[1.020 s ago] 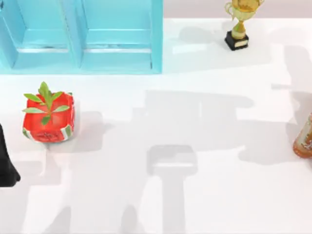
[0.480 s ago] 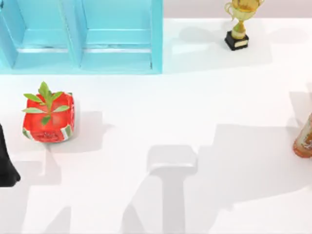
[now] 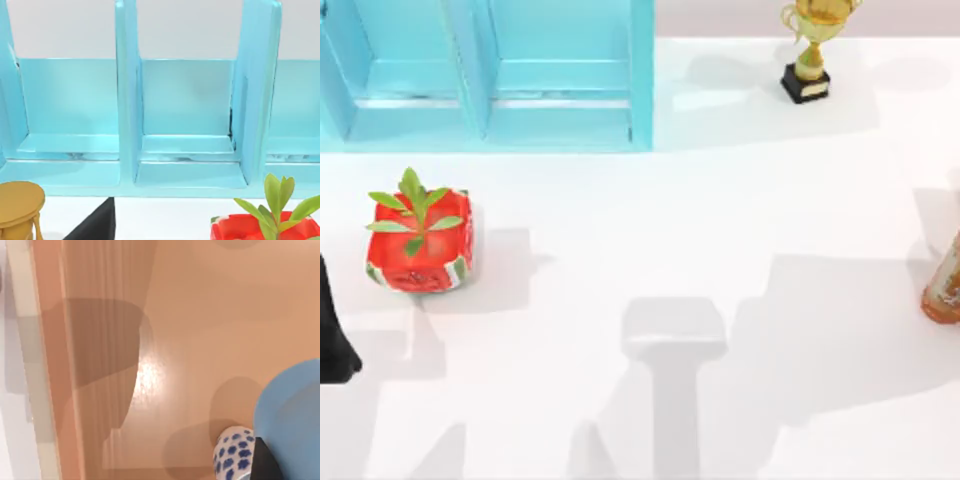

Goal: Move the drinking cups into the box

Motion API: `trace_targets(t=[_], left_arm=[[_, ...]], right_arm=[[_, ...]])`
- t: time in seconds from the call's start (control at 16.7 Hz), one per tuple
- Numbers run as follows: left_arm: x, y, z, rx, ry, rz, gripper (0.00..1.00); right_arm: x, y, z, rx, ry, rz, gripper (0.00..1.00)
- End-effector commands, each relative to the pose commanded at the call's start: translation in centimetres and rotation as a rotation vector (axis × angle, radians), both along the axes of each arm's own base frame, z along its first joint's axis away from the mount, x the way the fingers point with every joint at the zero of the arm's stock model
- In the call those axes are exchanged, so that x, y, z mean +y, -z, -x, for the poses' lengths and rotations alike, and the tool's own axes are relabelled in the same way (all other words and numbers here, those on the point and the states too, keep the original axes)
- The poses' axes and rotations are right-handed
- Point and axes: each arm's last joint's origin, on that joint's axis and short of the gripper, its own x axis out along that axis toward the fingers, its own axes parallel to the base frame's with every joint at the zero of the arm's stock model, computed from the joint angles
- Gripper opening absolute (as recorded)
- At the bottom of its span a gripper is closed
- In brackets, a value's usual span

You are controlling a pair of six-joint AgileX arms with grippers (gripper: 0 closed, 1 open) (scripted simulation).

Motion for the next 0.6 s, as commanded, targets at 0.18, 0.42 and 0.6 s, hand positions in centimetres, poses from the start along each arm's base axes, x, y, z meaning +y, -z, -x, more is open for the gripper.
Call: trace_targets(t=[0.18,0.42,0.6], left_arm=[[0.0,0.0,0.0,0.0,0.0,0.0,1.0],[0.0,0.0,0.0,0.0,0.0,0.0,1.0],[0.0,0.0,0.0,0.0,0.0,0.0,1.0]], right_arm=[[-0.4,2.3,-0.1,0.002,-0.001,0.001,0.0],[-0.8,5.0,0.1,0.001,-0.002,0.001,0.0],[-0.9,5.5,0.2,-0.001,-0.002,0.0,0.0]])
